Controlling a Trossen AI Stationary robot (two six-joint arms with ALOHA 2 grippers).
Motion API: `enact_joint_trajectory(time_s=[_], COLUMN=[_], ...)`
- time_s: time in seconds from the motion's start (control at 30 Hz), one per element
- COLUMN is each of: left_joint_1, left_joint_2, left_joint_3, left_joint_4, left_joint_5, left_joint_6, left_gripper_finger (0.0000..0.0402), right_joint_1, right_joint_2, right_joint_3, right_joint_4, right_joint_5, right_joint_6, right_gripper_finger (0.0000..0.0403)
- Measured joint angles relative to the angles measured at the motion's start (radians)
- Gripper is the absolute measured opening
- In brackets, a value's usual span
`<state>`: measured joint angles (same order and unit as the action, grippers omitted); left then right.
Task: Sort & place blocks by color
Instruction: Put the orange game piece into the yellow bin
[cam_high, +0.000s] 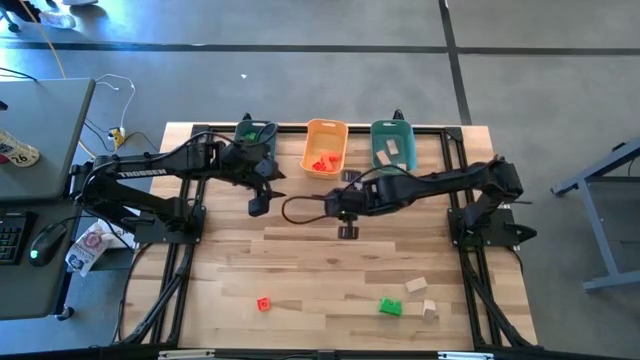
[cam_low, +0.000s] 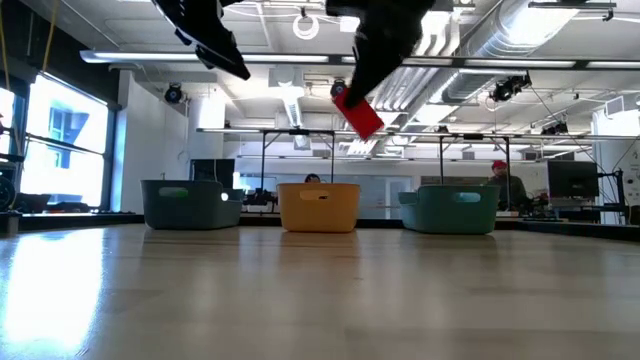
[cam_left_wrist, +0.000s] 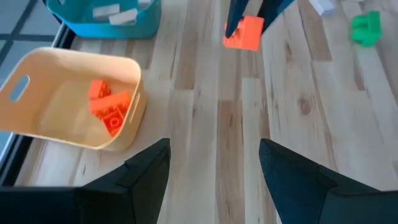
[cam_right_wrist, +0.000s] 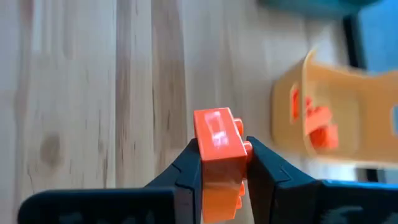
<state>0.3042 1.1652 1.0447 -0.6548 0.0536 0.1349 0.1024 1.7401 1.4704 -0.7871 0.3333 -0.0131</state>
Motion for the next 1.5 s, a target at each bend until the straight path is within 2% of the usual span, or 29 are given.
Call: enact_joint_trajectory(time_s=[0.17,0.5,0.77,0.97,1.13,1.5], left_joint_1=[-0.001,-0.059,-0.108,-0.133,-0.145,-0.144], left_joint_2=[0.000,0.000,0.000,0.000,0.000,0.000], left_joint_3=[0.000,0.000,0.000,0.000,0.000,0.000], left_joint_4=[0.010,0.123,0.189,0.265,0.299,0.348], left_joint_5=[0.032,0.033,0.021,0.006,-0.069,-0.073], left_joint_6=[-0.001,-0.074,-0.111,-0.137,-0.170,-0.166], left_gripper_finger=[0.0232,0.0232,0.0232,0.0232,0.0232,0.0232], right_joint_1=[0.000,0.000,0.000,0.000,0.000,0.000], right_joint_2=[0.000,-0.001,-0.001,-0.001,-0.001,-0.001], right_joint_3=[0.083,0.200,0.263,0.285,0.285,0.285], right_joint_4=[0.019,0.133,0.193,0.222,0.238,0.304], right_joint_5=[0.006,-0.008,-0.032,-0.054,-0.056,-0.058], right_joint_6=[-0.034,-0.097,-0.083,-0.063,-0.051,-0.036], right_gripper_finger=[0.0060,0.0060,0.0060,0.0060,0.0060,0.0060])
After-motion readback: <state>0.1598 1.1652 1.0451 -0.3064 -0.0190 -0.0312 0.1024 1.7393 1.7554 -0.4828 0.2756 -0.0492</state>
